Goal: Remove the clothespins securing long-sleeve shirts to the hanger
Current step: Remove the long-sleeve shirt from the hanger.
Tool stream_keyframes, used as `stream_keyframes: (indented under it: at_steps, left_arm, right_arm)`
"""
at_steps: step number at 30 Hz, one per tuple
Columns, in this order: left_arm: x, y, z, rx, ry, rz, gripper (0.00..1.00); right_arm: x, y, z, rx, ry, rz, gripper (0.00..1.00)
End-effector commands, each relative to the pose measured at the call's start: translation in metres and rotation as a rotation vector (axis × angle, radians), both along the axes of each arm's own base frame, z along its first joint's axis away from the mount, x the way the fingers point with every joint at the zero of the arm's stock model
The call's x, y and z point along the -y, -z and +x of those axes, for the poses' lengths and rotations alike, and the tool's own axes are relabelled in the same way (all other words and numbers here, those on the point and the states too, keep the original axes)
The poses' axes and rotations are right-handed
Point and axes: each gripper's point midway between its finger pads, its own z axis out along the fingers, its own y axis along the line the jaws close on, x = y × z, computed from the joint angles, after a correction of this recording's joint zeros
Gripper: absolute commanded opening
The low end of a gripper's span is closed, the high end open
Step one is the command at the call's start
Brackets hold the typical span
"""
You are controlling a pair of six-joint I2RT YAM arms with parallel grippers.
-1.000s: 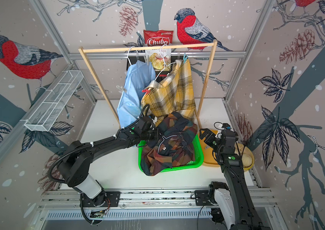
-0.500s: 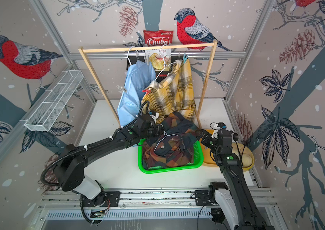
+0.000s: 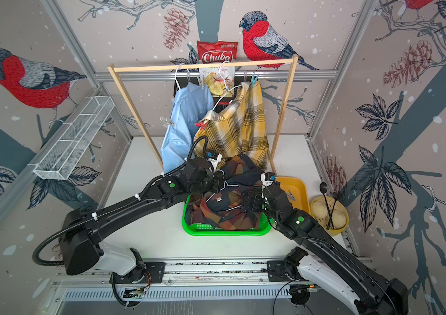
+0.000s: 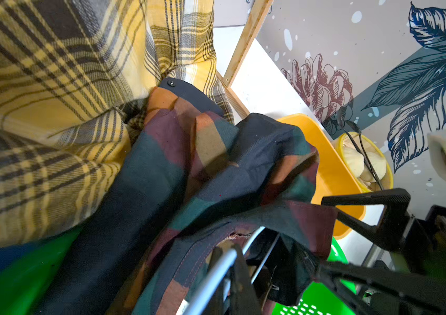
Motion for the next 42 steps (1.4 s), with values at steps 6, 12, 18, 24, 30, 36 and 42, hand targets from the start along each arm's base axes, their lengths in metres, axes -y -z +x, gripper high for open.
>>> stream_keyframes:
  at_steps: [6,12,18,24,30,36,42]
  left_arm:
    - [0.006,-0.020,-0.008,0.053,0.041,0.009,0.00]
    - [0.000,-0.027,-0.020,0.074,0.076,0.031,0.00]
    - [-0.017,-0.035,-0.039,0.091,0.116,0.027,0.00]
    - [-0.038,-0.039,-0.053,0.101,0.110,0.031,0.00]
    - [-0.059,-0.052,-0.063,0.151,0.087,0.003,0.00]
    - [-0.071,-0.073,-0.055,0.202,-0.001,-0.053,0.00]
    - [-0.068,-0.099,-0.032,0.255,-0.110,-0.115,0.00]
  right_arm:
    - [-0.002,0.006,0.004,0.021,0.149,-0.116,0.92]
    - [-0.004,-0.012,0.020,0.075,0.192,-0.105,0.50]
    - [0.010,-0.027,0.045,0.064,0.215,-0.049,0.09]
    - [0.034,-0.028,0.058,0.038,0.266,-0.019,0.00]
    - [0.042,-0.020,0.060,0.006,0.283,0.001,0.00]
    - [0.023,-0.014,0.056,-0.030,0.205,0.042,0.00]
    - [0.001,-0.006,0.048,-0.054,0.155,0.042,0.00]
